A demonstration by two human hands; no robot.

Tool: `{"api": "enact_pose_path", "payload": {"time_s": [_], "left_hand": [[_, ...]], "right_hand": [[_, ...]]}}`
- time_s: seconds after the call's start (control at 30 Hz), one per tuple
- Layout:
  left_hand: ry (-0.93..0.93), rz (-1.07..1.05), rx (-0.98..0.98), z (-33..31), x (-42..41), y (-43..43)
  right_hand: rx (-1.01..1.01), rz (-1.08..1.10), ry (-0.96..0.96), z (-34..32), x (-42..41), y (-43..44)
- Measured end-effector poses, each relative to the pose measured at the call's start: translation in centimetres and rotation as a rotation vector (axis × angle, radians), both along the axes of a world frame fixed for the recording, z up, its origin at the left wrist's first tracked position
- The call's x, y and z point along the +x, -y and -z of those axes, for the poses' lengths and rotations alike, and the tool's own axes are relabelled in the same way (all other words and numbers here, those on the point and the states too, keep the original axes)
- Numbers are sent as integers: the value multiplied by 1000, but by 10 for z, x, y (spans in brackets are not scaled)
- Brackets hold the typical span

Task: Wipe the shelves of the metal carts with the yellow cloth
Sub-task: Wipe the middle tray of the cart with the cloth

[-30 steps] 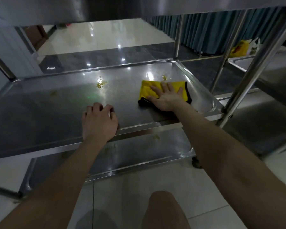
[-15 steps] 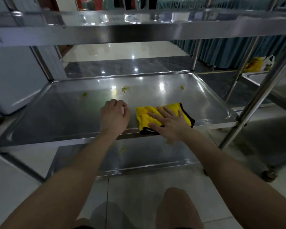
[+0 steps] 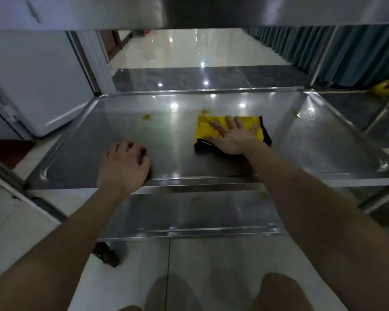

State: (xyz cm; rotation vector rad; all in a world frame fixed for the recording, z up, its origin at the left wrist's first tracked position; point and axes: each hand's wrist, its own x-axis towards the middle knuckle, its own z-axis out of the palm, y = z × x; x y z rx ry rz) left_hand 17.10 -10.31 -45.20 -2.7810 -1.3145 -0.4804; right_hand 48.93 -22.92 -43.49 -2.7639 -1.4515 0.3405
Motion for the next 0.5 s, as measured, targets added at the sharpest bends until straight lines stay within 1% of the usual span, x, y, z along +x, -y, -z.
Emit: {"api": "enact_pose_path", "payload": {"time_s": [0.1,0.2,0.37,0.5], "left_hand": [[15,-3,14,1,1,-1],[46,-7,31,4,1,-6],[84,-9,25,6,2,-7],[191,-33,-11,0,-1,3]], "right_hand": [[7,-65,5,2,-32,-42],[1,-106,-3,3,-64,-50],[58,-215,-28,11,-121,-7],[107,-276,-11,16,-146,30]]}}
